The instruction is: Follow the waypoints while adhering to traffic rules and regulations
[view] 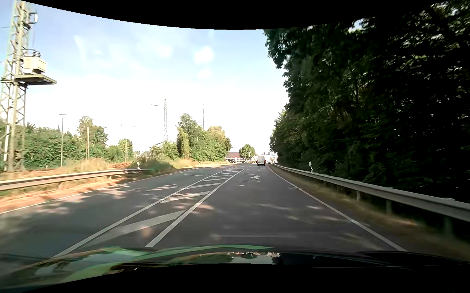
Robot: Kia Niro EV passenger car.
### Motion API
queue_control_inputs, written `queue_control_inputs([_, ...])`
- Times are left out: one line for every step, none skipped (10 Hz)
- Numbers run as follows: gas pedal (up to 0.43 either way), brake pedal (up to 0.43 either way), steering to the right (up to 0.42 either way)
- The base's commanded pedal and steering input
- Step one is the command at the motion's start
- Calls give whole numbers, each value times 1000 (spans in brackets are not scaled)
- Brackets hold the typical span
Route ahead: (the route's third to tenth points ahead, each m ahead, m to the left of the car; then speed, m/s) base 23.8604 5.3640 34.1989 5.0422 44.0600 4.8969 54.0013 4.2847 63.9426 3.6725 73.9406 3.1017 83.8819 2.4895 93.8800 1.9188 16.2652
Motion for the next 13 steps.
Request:
queue_control_inputs([0, 0, 8])
queue_control_inputs([20, 0, 9])
queue_control_inputs([87, 0, 9])
queue_control_inputs([138, 0, 9])
queue_control_inputs([150, 0, 9])
queue_control_inputs([150, 0, 9])
queue_control_inputs([157, 0, 8])
queue_control_inputs([157, 0, 9])
queue_control_inputs([157, 0, 7])
queue_control_inputs([150, 0, 7])
queue_control_inputs([130, 0, 6])
queue_control_inputs([118, 0, 5])
queue_control_inputs([59, 0, 4])
